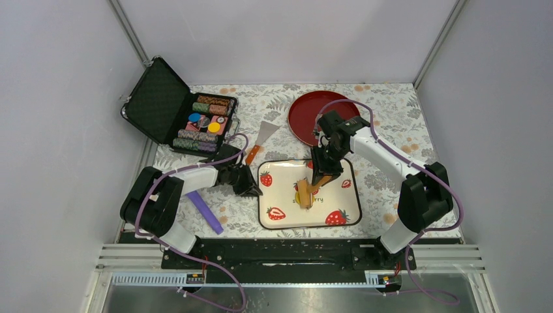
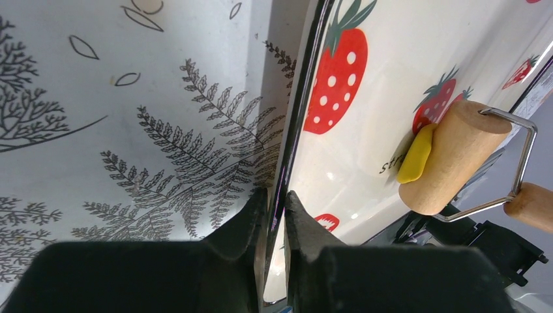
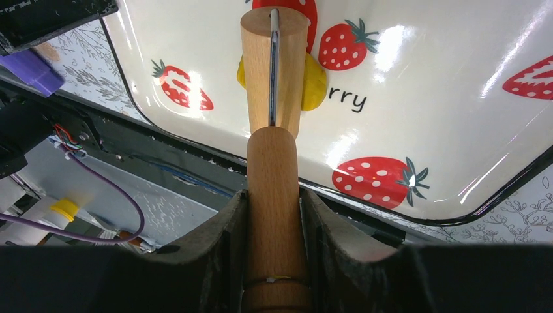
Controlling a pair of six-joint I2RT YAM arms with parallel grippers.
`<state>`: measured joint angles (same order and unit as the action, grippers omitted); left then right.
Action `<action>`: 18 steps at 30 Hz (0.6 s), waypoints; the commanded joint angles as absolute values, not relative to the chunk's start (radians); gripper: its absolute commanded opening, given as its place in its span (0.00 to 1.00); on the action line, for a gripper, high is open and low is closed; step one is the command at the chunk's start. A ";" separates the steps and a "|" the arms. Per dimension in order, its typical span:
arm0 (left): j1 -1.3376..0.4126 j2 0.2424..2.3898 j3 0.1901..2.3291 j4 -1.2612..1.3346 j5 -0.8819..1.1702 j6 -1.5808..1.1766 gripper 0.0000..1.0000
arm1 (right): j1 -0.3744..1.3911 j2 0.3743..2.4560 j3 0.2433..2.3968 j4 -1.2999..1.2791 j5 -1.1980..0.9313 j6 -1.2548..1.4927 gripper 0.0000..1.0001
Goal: Roll out the dumpling wrappers from the dough
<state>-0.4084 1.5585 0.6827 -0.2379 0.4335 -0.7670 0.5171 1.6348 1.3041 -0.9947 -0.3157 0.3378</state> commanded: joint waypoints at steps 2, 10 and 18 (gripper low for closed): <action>-0.344 1.559 0.641 -0.353 0.208 -0.717 0.00 | 0.511 1.695 1.247 -1.114 0.024 0.288 0.00; -0.339 1.563 0.639 -0.350 0.209 -0.715 0.00 | 0.506 1.695 1.235 -1.113 0.026 0.290 0.00; -0.337 1.567 0.639 -0.347 0.213 -0.712 0.00 | 0.502 1.638 1.281 -1.041 -0.252 0.279 0.00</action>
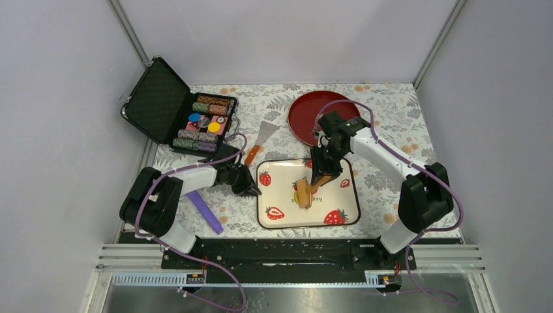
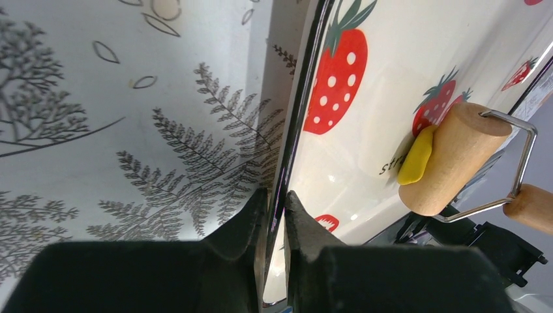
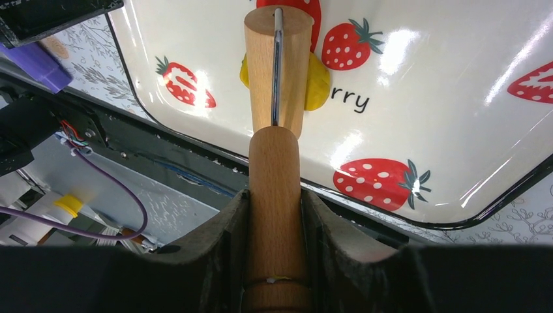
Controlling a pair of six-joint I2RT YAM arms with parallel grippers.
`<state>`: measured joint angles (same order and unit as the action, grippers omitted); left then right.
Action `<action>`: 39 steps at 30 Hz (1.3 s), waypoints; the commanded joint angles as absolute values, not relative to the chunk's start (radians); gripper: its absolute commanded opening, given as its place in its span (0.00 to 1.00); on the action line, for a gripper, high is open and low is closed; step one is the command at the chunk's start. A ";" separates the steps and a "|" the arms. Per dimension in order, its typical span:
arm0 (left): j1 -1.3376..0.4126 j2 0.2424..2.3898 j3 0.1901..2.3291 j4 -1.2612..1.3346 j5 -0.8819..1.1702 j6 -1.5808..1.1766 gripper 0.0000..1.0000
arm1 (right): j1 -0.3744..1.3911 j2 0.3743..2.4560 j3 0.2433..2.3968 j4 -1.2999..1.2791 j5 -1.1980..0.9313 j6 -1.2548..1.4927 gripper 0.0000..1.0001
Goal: Roll out the dumpling wrappers from the dough
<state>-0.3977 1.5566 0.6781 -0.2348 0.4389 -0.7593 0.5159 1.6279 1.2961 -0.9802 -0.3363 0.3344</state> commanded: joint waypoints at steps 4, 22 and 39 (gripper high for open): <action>-0.337 1.565 0.636 -0.343 0.214 -0.712 0.00 | 0.500 1.614 1.357 -1.028 -0.327 0.329 0.00; -0.337 1.565 0.634 -0.340 0.217 -0.710 0.00 | 0.497 1.588 1.472 -1.069 -0.315 0.342 0.00; -0.336 1.568 0.635 -0.339 0.216 -0.710 0.00 | 0.494 1.603 1.512 -1.094 -0.230 0.321 0.00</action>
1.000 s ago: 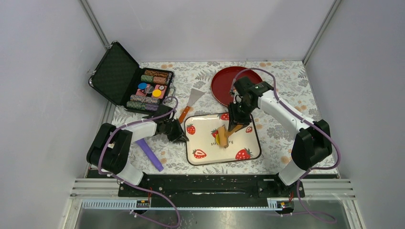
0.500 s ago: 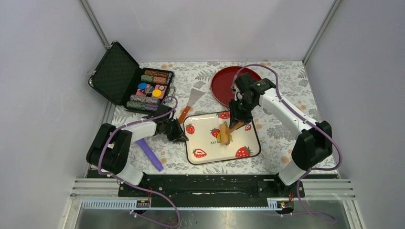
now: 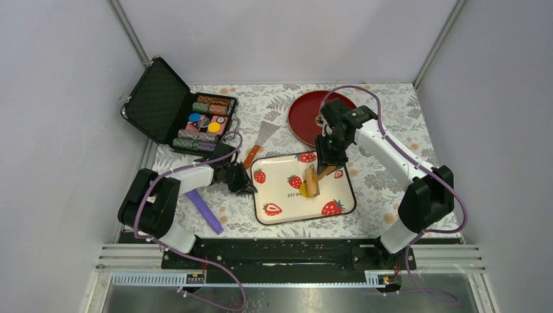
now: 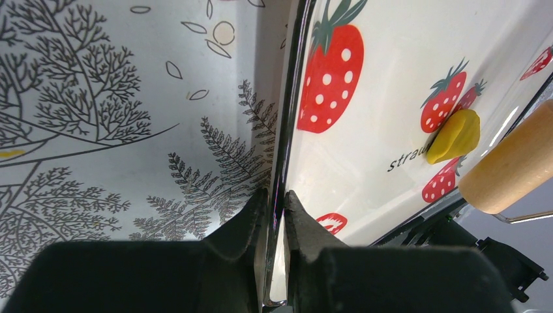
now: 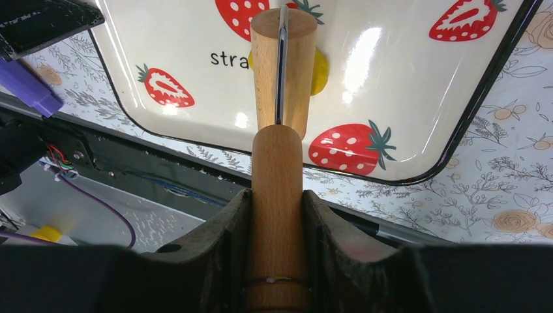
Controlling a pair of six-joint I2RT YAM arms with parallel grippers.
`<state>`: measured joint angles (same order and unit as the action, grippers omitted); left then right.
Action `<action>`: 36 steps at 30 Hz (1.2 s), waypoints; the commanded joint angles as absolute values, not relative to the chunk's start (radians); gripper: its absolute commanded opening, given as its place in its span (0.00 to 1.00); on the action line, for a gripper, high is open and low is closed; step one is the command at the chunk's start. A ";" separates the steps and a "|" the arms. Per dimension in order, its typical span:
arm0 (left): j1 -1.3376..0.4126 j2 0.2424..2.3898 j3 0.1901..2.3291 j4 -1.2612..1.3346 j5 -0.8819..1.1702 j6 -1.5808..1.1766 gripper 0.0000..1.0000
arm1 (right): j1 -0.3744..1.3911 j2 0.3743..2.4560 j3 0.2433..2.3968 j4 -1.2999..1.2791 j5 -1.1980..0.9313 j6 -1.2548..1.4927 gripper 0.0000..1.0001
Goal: Roll out the dumpling wrappers from the dough
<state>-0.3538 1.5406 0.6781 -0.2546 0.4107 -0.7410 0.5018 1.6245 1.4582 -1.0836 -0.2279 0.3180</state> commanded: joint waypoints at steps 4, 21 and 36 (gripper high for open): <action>-0.336 1.568 0.636 -0.339 0.218 -0.709 0.00 | 0.479 1.615 1.519 -1.123 -0.218 0.321 0.00; -0.337 1.569 0.636 -0.339 0.217 -0.710 0.00 | 0.471 1.678 1.418 -1.118 -0.256 0.303 0.00; -0.337 1.570 0.637 -0.344 0.212 -0.712 0.00 | 0.429 1.697 1.382 -1.183 -0.072 0.281 0.00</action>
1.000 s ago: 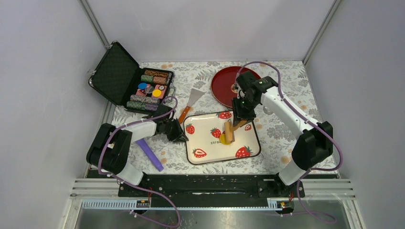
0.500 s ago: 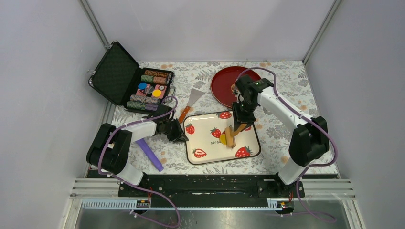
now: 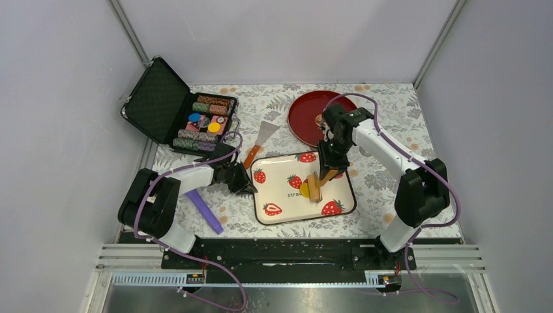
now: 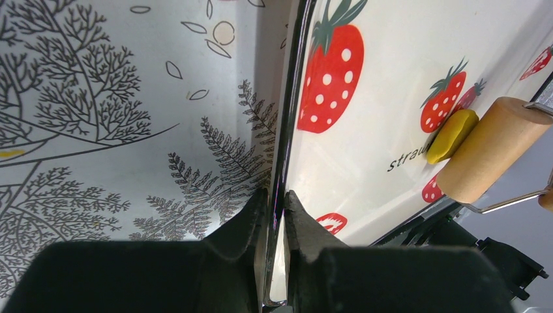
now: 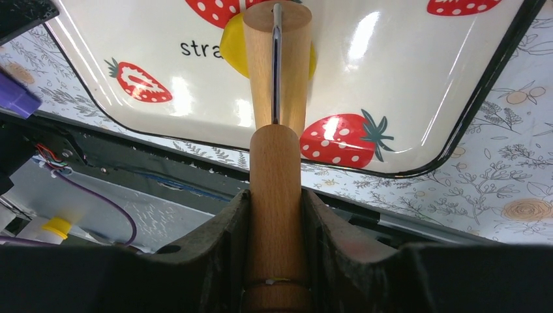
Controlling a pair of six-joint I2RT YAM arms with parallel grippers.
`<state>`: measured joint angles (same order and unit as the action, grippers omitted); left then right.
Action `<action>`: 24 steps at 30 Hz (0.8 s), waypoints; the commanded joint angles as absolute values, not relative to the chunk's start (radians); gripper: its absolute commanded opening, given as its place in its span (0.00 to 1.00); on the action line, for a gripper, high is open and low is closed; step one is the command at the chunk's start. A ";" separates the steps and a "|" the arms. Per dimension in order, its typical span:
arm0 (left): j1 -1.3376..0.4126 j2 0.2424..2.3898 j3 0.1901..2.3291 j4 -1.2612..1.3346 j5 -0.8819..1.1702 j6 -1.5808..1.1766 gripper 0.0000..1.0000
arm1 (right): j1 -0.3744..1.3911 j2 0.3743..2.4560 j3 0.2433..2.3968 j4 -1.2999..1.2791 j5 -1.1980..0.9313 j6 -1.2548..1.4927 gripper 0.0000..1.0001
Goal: Roll out the dumpling wrappers from the dough
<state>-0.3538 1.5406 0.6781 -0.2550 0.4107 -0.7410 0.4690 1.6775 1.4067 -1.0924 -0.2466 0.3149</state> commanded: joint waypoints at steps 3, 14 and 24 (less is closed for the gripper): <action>-0.335 1.571 0.639 -0.345 0.211 -0.712 0.00 | 0.413 1.697 1.370 -1.193 -0.049 0.268 0.00; -0.335 1.576 0.640 -0.346 0.213 -0.710 0.00 | 0.408 1.690 1.305 -1.154 -0.054 0.264 0.00; -0.335 1.576 0.642 -0.345 0.213 -0.709 0.00 | 0.410 1.605 1.499 -1.213 -0.129 0.284 0.00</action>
